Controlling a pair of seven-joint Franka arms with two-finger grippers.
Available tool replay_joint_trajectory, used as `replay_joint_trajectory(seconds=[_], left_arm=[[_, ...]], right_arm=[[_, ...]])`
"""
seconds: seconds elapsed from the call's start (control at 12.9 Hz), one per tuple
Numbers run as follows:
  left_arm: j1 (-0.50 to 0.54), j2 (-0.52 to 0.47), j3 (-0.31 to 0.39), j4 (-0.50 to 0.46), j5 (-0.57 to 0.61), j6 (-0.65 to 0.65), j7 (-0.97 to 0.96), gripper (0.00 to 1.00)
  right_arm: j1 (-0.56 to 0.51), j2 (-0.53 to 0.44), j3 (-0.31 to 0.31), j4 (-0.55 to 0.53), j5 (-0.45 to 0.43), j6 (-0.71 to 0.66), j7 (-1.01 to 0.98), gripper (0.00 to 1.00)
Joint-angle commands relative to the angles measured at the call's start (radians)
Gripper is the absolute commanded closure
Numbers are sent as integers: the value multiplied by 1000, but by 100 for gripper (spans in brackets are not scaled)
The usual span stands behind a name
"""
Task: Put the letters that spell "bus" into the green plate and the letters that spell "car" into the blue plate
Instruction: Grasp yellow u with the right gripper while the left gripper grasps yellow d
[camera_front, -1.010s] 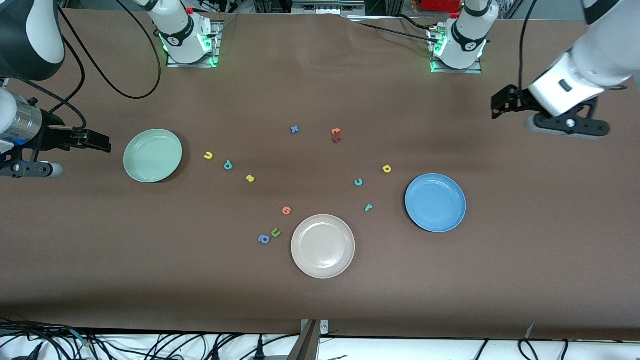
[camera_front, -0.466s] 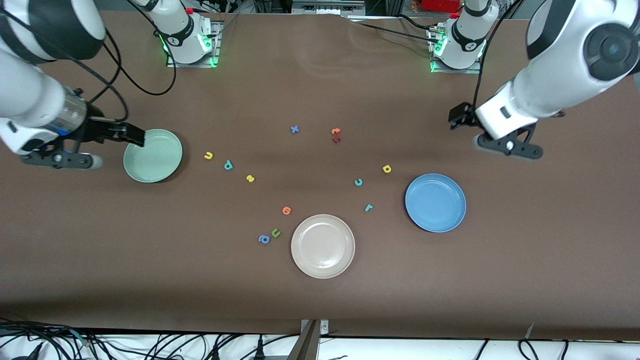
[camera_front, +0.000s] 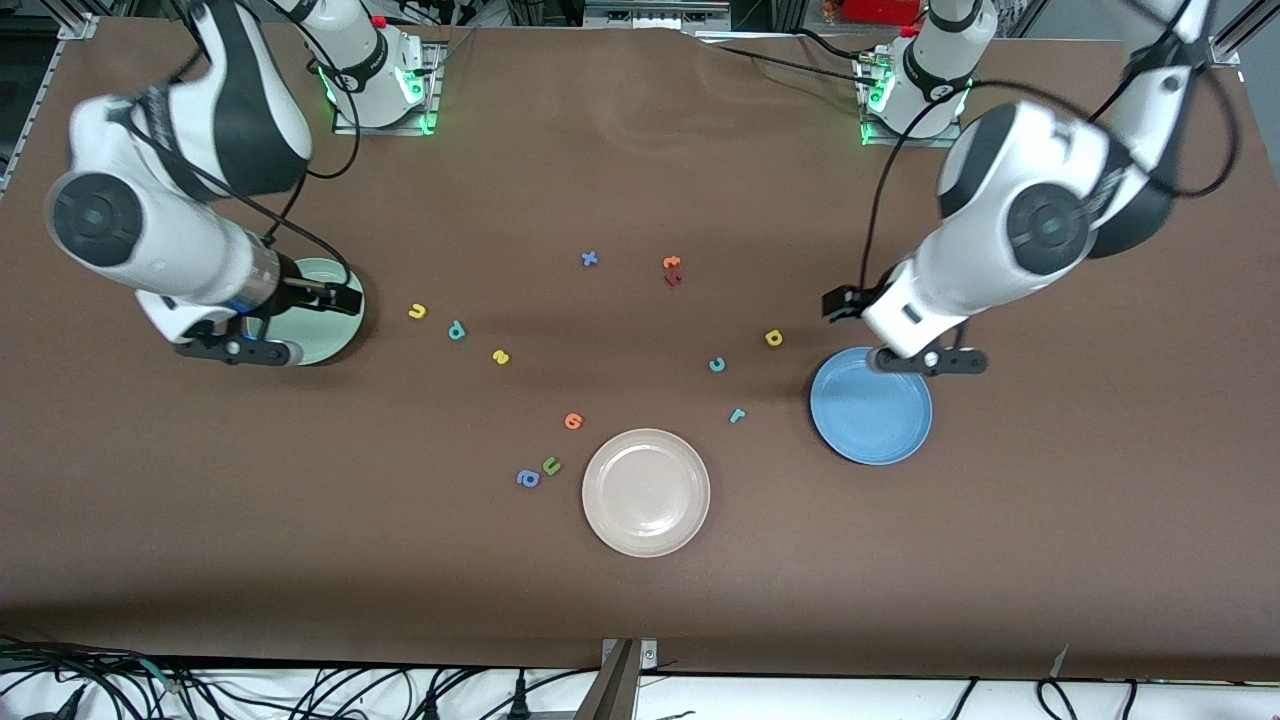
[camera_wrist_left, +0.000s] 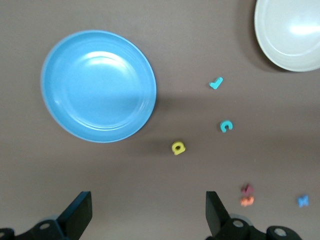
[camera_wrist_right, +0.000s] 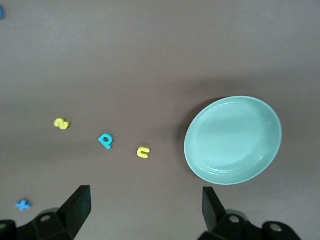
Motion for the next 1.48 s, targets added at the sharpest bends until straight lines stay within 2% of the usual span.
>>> replay_joint_trajectory(seconds=[0.0,0.08,0.31,0.39,0.47,0.7,0.78,0.85,0.93,1.09,1.17,1.4], left_arm=[[-63,100,2,-10,21,80,-148,0],[-77,135,2,-11,37,93,-177,0],[-123,205,2,-20,37,133,-304,0],[-149,214,3,-46,37,186,-356,0],[-155,219,3,-83,37,249,-382,0],[-148,217,2,-209,37,421,-386,1],[-149,216,3,-229,38,438,-384,8],[-151,219,3,-234,39,446,-384,10],[-151,223,3,-234,39,452,-386,14],[-151,249,5,-235,39,469,-386,21],[-151,254,6,-235,39,469,-389,29],[-151,260,8,-234,40,470,-389,43]], right_arm=[[-4,-24,7,-182,3,184,30,2],[-4,-17,8,-236,3,261,32,2],[-4,43,30,-308,2,360,33,6],[-4,55,45,-327,2,380,33,16],[-2,72,53,-342,2,398,33,19],[-2,94,60,-377,-4,476,30,19],[-2,109,60,-381,-6,509,29,19],[-2,124,60,-379,-4,529,30,22],[-2,143,60,-381,-4,541,30,28],[-2,158,60,-384,-4,544,32,34],[-2,160,60,-388,-4,544,30,35],[-2,171,60,-404,-4,561,30,36]])
